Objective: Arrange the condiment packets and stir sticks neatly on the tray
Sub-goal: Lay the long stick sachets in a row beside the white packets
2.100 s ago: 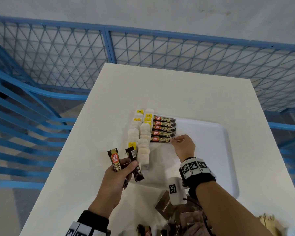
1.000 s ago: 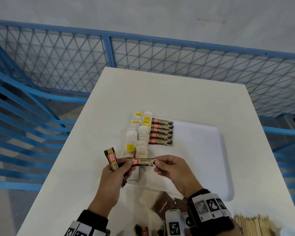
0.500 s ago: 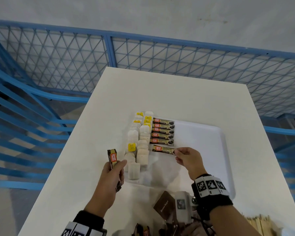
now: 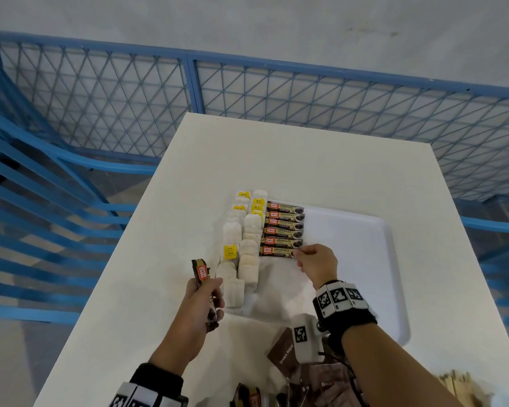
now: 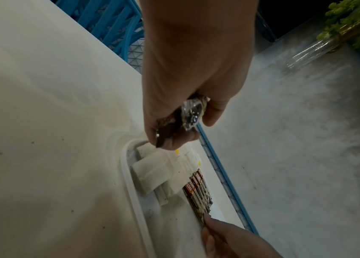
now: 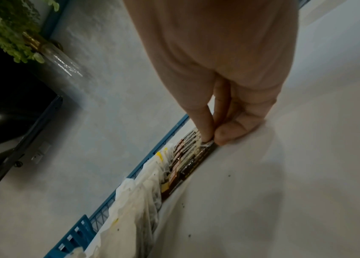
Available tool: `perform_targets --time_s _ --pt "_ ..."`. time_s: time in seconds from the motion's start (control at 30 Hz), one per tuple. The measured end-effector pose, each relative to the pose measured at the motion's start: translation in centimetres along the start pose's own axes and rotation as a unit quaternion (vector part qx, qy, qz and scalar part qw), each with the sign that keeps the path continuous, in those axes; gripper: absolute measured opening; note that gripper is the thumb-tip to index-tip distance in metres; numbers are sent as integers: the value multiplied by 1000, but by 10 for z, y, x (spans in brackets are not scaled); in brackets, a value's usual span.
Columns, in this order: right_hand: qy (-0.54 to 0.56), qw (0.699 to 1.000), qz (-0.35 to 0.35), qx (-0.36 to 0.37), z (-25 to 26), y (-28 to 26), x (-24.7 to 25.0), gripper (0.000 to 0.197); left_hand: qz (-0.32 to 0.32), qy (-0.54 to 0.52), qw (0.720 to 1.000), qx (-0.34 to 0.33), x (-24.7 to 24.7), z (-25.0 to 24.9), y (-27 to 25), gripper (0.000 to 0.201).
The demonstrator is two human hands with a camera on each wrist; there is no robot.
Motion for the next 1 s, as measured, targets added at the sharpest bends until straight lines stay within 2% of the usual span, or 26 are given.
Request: perform_targets --time_s 0.17,0.43,0.53,0.6,0.7,0.8,0.87,1.0 --pt "-44 999 -16 2 -1 3 -2 12 0 -30 1000 -9 -2 2 0 13" --pt "-25 999 -29 17 0 -4 1 22 11 -87 996 5 -8 -1 1 5" --pt "-21 998 -32 40 -1 -12 1 26 28 -118 993 8 -10 -3 1 7" --pt "-22 997 -17 68 -1 -25 0 19 38 -136 990 -2 -11 -3 0 10" --pt "-47 990 47 122 0 -57 -3 11 51 -174 983 -15 -14 -5 -2 13" --pt "-102 974 130 157 -2 -88 -6 24 72 -196 977 -35 -16 -6 -5 15" --pt "-132 961 207 124 -7 -104 -9 38 93 -191 976 -54 -17 -7 -7 17" --pt "-108 916 386 -25 -22 -119 -13 58 109 -171 975 -91 -17 -7 -9 19"
Point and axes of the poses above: each hand's wrist, its own y-axis towards the middle knuckle, its own x-axis out of the back of the hand, z = x × y, the point moved 2 cm from there along y, towards the middle knuckle, and after that the axes turned 13 degrees about -x, right-handed, at the moved point
